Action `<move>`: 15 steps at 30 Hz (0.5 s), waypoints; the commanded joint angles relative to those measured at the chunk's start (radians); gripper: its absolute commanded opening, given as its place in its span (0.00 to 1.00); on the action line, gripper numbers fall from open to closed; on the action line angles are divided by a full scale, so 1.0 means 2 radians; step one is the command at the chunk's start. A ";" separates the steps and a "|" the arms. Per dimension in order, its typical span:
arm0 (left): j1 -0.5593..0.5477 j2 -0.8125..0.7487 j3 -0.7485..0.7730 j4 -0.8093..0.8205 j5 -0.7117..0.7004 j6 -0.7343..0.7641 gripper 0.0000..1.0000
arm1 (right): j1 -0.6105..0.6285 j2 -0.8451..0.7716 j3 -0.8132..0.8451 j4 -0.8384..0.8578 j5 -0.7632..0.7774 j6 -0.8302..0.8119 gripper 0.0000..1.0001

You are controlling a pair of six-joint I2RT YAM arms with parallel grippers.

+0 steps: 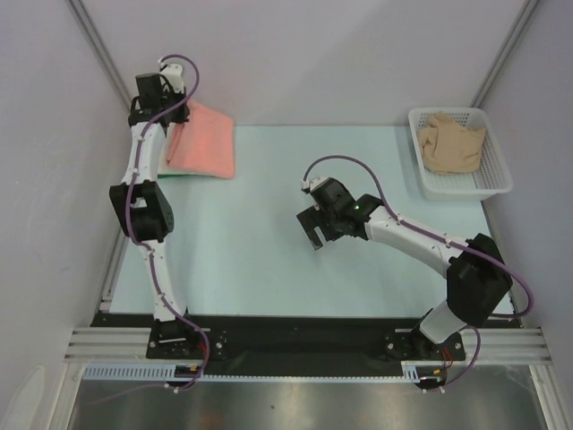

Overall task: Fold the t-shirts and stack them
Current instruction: Neatly place the folded tshirt to the corner

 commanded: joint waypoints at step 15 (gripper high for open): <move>0.052 0.033 -0.003 0.122 0.030 -0.018 0.00 | 0.016 0.061 0.063 -0.010 -0.002 0.008 1.00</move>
